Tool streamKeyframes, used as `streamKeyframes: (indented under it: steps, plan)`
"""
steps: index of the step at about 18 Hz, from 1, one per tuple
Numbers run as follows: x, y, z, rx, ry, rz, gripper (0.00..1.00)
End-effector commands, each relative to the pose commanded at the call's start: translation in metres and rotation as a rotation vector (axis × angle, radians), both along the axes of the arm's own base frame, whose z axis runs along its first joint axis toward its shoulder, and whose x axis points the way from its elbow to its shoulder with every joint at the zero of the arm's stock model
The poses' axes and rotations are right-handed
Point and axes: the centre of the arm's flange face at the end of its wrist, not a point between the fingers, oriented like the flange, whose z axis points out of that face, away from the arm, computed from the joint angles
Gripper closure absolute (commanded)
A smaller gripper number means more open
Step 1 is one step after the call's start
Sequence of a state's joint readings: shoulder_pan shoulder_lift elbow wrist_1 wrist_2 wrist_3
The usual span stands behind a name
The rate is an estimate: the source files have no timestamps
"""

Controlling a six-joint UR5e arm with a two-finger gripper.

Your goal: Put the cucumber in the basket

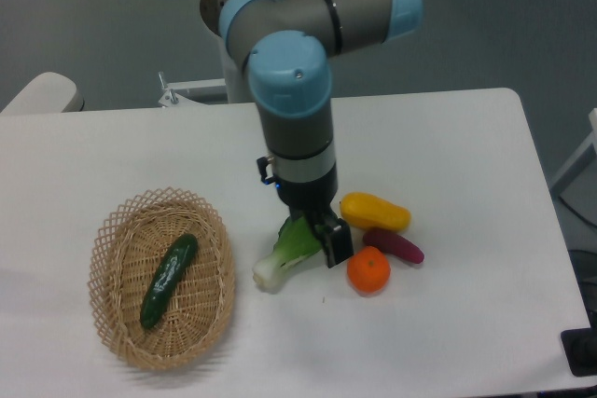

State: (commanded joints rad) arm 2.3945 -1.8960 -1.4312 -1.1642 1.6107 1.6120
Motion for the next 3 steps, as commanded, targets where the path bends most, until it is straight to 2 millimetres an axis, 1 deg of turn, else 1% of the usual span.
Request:
streamKeyframes:
  steps: [3]
  plan:
    - [-0.0014, -0.001, -0.0006, 0.002, -0.002, -0.001, 0.0]
